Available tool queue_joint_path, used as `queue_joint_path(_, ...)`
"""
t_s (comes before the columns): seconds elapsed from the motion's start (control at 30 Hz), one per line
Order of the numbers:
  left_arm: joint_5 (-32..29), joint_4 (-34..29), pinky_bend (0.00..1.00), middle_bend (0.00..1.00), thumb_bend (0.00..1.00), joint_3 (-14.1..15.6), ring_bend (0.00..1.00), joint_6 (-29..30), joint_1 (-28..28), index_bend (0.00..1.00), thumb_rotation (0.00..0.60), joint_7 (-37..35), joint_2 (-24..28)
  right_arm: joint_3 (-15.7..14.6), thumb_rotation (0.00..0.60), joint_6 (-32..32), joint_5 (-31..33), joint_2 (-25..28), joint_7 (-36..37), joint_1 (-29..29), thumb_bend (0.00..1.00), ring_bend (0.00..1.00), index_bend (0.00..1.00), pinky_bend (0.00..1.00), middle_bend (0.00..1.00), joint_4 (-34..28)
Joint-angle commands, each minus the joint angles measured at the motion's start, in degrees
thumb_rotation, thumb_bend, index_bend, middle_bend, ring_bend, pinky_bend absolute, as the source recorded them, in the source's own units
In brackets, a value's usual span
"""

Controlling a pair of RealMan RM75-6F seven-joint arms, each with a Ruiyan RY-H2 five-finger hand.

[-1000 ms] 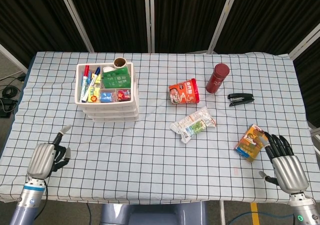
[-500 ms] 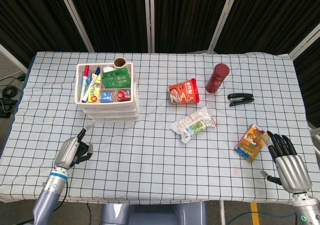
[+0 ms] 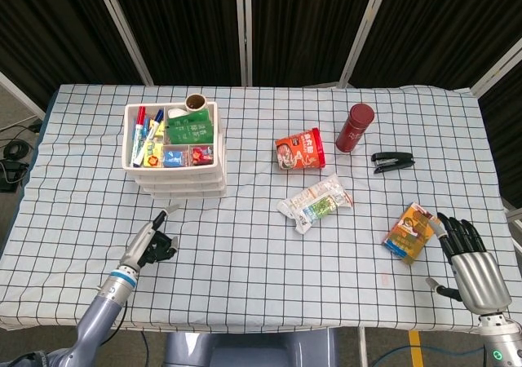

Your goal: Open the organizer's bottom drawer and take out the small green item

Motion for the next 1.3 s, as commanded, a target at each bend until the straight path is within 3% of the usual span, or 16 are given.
queue_joint_path(0.03,-1.6,1.2,0.85,1.0,0.65,-1.4,0.98,-1.7,-0.9,0.06,0.6,-2.9,-1.4,0.0,0.6,-0.1,0.0,0.0,0.1,0.0,0.0,0.0,0.0,0.0,0.0,0.0)
queue_joint_path(0.8,-13.9,2.5,0.84,1.0,0.65,-6.1,0.98,-11.5,-4.2,0.03,0.6,-13.1,-2.5,0.1,0.6,-0.1,0.0,0.4,1.1,0.0,0.0,0.0,0.0,0.0,0.0,-0.1)
queue_joint_path(1.3,-22.4,4.2,0.85,1.0,0.66,-8.4,0.98,-17.3,-7.1,0.03,0.6,-16.1,-2.0,0.1,0.6,0.1,0.0,0.2,1.0,-0.1,0.0,0.0,0.0,0.0,0.0,-0.2)
